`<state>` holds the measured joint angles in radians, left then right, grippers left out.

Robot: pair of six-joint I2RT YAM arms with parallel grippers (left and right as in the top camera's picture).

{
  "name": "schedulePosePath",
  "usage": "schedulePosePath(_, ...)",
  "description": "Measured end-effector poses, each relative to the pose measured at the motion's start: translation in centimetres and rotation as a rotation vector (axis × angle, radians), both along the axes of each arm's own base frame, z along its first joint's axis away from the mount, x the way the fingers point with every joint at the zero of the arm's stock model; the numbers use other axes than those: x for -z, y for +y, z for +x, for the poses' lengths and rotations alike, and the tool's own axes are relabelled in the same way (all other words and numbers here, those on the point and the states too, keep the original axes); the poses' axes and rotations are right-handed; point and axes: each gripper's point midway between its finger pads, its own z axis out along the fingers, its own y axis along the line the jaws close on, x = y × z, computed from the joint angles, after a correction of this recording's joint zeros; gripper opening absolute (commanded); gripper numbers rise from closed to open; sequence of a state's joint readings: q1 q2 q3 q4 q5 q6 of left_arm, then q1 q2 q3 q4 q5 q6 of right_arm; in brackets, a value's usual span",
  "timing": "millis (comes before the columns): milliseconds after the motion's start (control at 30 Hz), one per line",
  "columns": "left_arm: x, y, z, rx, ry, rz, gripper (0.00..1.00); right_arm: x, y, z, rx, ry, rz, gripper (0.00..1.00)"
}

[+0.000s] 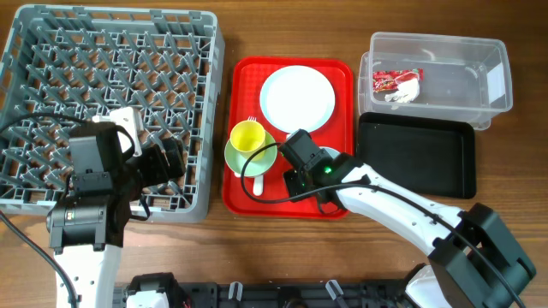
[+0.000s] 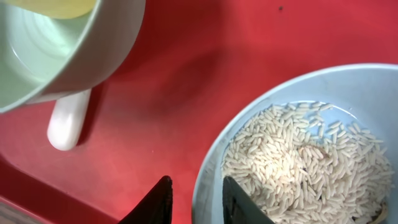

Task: Sort waste into correct bins and load items into the dishwasher rack
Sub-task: 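Reach the right gripper to the blue rice bowl and grasp its rim, then carry the bowl over the black tray and tip out the rice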

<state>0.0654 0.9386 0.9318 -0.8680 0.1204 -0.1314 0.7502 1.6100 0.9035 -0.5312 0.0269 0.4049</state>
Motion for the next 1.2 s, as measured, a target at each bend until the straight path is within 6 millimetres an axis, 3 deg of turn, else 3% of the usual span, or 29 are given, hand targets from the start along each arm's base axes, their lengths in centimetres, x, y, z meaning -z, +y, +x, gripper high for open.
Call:
schedulePosePath(200, 0.0, 0.0, 0.0, 0.000, 0.000, 0.000, 1.00, 0.0, 0.0, 0.0, 0.006, 0.000, 0.003, 0.30)
schedulePosePath(433, 0.0, 0.0, 0.0, 0.000, 0.000, 0.000, 1.00, 0.1, -0.1, -0.1, 0.010, 0.007, -0.002, 0.23)
schedulePosePath(667, 0.0, 0.0, 0.0, 0.000, 0.000, 0.000, 1.00, 0.6, -0.2, -0.2, 0.011, 0.018, -0.013, 0.07)
schedulePosePath(967, 0.0, 0.0, 0.0, 0.000, 0.000, 0.000, 1.00, 0.5, -0.3, 0.1, 0.014, 0.005, -0.022, 0.04)
schedulePosePath(1067, 0.0, 0.0, 0.0, 0.000, 0.000, 0.000, 1.00, 0.0, -0.2, 0.2, 0.011, 0.006, -0.028, 0.04)
schedulePosePath(1200, 0.0, 0.0, 0.0, 0.000, 0.000, 0.000, 1.00, -2.4, 0.7, 1.4, 0.005, -0.034, 0.009, 0.04)
